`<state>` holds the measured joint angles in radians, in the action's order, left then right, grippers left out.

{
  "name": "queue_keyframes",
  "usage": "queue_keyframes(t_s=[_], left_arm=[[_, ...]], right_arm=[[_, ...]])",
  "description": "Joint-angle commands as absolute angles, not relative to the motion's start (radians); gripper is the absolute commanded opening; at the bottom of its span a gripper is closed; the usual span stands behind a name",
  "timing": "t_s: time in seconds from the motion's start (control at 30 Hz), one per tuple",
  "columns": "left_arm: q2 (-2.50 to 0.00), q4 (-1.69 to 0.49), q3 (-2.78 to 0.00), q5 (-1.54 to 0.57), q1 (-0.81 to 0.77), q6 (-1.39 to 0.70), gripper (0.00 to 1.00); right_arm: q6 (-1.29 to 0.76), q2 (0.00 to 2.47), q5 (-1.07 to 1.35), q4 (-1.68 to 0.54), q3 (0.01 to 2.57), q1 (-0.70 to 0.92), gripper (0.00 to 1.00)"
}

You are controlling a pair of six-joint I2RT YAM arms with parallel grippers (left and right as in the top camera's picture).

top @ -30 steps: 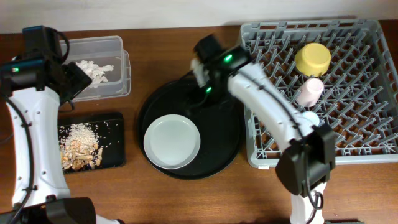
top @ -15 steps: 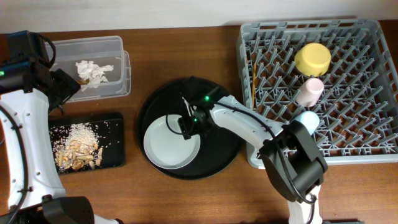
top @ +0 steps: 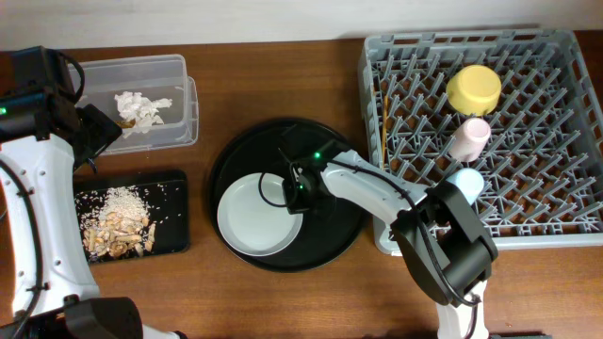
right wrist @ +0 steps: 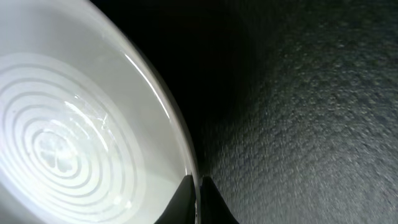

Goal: Sort waste into correct bins and load items into the dishwasher rack
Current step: 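Lift the white plate into the rack and stand it upright at the back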

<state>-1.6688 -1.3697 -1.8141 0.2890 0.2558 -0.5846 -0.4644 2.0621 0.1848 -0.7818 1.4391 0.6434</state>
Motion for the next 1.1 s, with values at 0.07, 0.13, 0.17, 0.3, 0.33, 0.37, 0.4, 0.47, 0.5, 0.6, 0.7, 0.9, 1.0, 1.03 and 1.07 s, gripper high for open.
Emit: queue_keyframes(t_s=[0.07,0.13,0.17,0.3,0.33,0.37,0.4,0.47,0.5,0.6,0.7,0.9,1.0,1.03,1.07], left_arm=[[-1.656,-1.371,-1.822,0.303,0.258,-0.591,0.99],[-1.656,-1.37,-1.822,0.303,0.258,-0.591,0.99],[-1.656,-1.371,-1.822,0.303,0.258,-0.591,0.99],[-1.656,-1.371,-1.822,0.303,0.258,-0.591,0.99],[-1.656,-1.371,-1.822,0.303,0.258,-0.591,0.99],[-1.656,-1.371,-1.822,0.303,0.258,-0.591,0.99],[-1.656,-1.371,-1.822,0.303,0.258,-0.591,0.99],[-1.656,-1.371,-1.822,0.303,0.258,-0.591,0.99],[-1.656,-1.371,-1.822,0.303,0.258,-0.591,0.99],[-1.656,-1.371,-1.822,0.303,0.258,-0.591,0.99],[-1.656,-1.371,-1.822,0.303,0.258,-0.591,0.99],[-1.656,-1.371,-1.822,0.303,0.258,-0.591,0.99],[-1.656,-1.371,-1.822,0.303,0.258,-0.591,0.99],[-1.656,-1.371,-1.822,0.303,0.258,-0.591,0.99],[-1.656,-1.371,-1.822,0.303,0.258,-0.591,0.99]], right_arm=[[-0.472,2.019,0.126,-0.969,1.647,0.559,0.04],[-0.438,1.993,0.037,-1.056,1.765,0.501,0.04],[-0.396,1.982,-0.03,-1.09,1.833,0.468,0.04],[-0.374,1.964,-0.342,-1.21,2.07,0.355,0.04],[-0.374,1.964,-0.415,-1.245,2.131,0.324,0.04],[-0.374,1.964,-0.487,-1.272,2.178,0.294,0.04],[-0.374,1.964,-0.544,-1.287,2.204,0.27,0.04],[-0.374,1.964,-0.632,-1.289,2.21,0.237,0.04],[-0.374,1.971,-0.67,-1.292,2.21,0.224,0.04],[-0.374,1.998,-0.723,-1.301,2.203,0.202,0.04],[-0.374,2.017,-0.756,-1.262,2.171,0.2,0.04],[-0.374,2.071,-0.772,-1.165,2.1,0.207,0.04],[-0.374,2.091,-0.772,-1.139,2.079,0.209,0.04],[-0.374,2.098,-0.77,-1.129,2.077,0.209,0.04],[-0.374,2.101,-0.77,-1.124,2.077,0.209,0.04]])
